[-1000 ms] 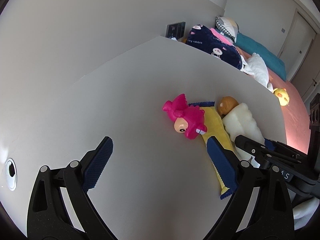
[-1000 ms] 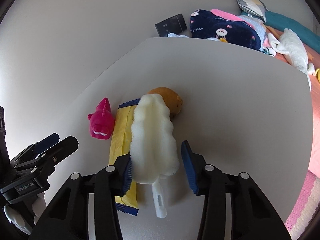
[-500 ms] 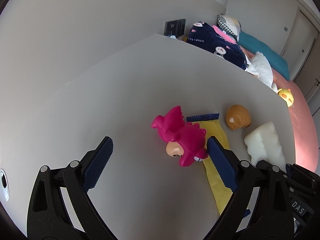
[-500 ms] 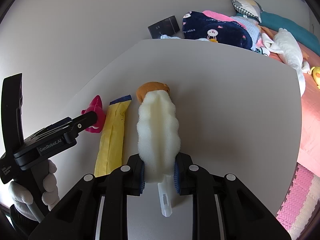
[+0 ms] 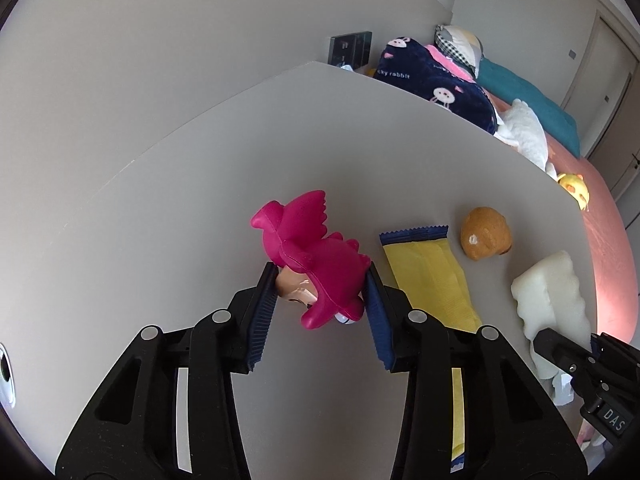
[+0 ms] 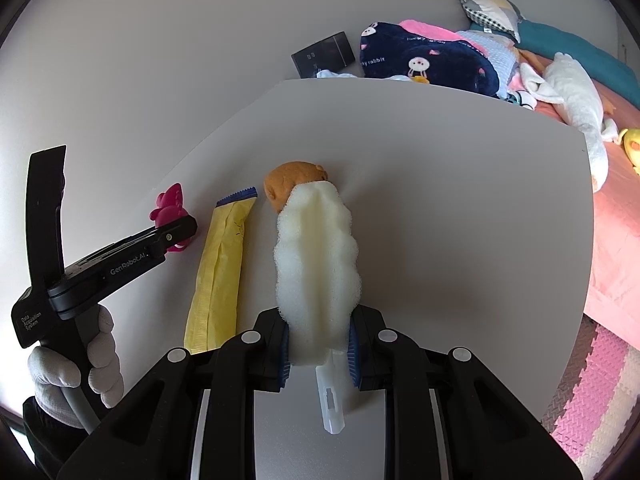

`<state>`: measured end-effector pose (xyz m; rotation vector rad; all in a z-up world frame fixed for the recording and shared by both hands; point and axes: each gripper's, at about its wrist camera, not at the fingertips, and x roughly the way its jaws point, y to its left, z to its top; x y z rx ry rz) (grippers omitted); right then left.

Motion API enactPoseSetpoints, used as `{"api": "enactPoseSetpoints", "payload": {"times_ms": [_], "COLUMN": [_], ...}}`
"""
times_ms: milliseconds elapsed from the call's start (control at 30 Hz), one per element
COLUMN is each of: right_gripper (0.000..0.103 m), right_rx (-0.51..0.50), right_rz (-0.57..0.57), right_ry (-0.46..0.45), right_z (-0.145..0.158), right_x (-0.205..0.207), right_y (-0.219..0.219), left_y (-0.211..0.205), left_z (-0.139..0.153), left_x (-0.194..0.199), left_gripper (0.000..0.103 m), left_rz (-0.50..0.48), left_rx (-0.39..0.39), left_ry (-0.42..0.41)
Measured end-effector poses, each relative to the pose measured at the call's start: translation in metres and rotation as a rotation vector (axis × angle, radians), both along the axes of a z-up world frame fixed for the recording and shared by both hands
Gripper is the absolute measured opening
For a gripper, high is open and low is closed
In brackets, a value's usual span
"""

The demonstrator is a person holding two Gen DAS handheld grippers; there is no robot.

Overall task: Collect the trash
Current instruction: 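Carry the popsicle toy and pink dinosaur over the black bin and release both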

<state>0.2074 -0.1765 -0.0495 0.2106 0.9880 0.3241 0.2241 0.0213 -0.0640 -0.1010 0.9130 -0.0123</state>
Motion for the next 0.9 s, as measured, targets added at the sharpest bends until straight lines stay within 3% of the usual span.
{"api": "enactPoseSetpoints", "payload": {"times_ms": [900], "right_gripper": [0.023], "right_rx": [0.021], "right_rz": [-0.073], "right_ry": [-0.069], "right_z": [0.049], "right_x": [-0.075], "right_y": [-0.065], "left_y": [-0.055], "left_z": [0.058], "left_x": [-0.085], "left_gripper": [0.042], "left_rz": [-0.078], "left_rx": [0.023], "left_ry": [-0.095]}}
